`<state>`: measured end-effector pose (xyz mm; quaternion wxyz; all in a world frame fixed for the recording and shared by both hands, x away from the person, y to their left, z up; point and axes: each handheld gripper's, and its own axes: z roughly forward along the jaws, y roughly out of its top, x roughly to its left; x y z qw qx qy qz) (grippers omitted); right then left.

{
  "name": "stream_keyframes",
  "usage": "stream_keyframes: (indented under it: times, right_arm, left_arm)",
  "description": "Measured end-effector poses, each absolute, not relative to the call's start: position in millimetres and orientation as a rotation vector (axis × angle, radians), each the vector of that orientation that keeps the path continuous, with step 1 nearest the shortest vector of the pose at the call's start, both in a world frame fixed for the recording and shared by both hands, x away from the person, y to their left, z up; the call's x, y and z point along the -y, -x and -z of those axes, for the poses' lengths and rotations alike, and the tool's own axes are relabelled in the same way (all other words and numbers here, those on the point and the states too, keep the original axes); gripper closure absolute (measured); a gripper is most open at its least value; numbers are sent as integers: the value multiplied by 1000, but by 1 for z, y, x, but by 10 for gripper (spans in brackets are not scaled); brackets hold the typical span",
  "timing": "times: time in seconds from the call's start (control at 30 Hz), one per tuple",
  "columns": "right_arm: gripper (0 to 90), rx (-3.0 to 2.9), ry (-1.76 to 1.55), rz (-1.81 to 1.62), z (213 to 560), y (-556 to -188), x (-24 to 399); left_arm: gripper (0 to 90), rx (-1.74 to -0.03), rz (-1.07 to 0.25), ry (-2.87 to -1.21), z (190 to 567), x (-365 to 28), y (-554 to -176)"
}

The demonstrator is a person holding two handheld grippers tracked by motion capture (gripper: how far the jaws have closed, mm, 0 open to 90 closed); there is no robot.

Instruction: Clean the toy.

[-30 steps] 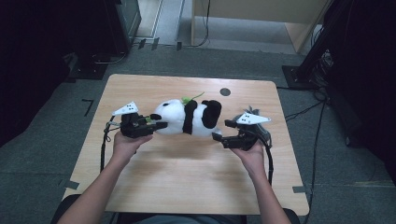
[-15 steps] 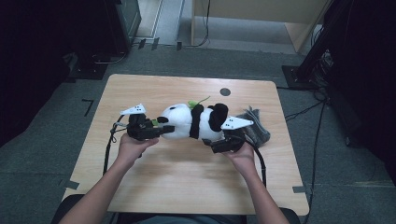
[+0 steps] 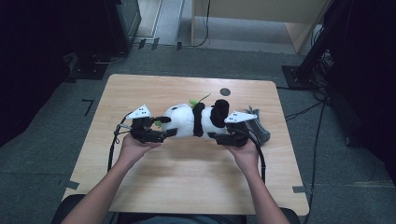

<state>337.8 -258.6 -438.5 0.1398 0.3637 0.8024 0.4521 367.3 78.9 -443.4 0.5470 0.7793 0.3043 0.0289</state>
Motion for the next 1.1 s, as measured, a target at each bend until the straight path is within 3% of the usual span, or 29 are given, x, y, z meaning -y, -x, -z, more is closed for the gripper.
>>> stream_keyframes:
  times: [0.4, 0.6, 0.67, 0.77, 0.93, 1.1]
  right_arm:
    - [458, -2316, -1224, -1364, 431, -338, 285]
    - [453, -2395, -1202, -1419, 430, -333, 276]
    - [453, -2426, -1207, -1438, 431, -333, 270]
    - [426, -2430, -1199, -1389, 433, -330, 258]
    - [240, -2375, -1154, -1388, 434, -331, 257]
    - [171, -2339, -1103, -1460, 438, -333, 265]
  left_arm:
    - [224, -613, -174, -1970, 454, -84, -364]
    - [134, -532, -167, -1951, 466, -74, -358]
    - [139, -548, -223, -1978, 467, -68, -355]
    - [244, -629, -205, -1989, 469, -68, -357]
    - [460, -676, -185, -1934, 460, -71, -356]
    - [529, -709, -108, -1881, 450, -83, -361]
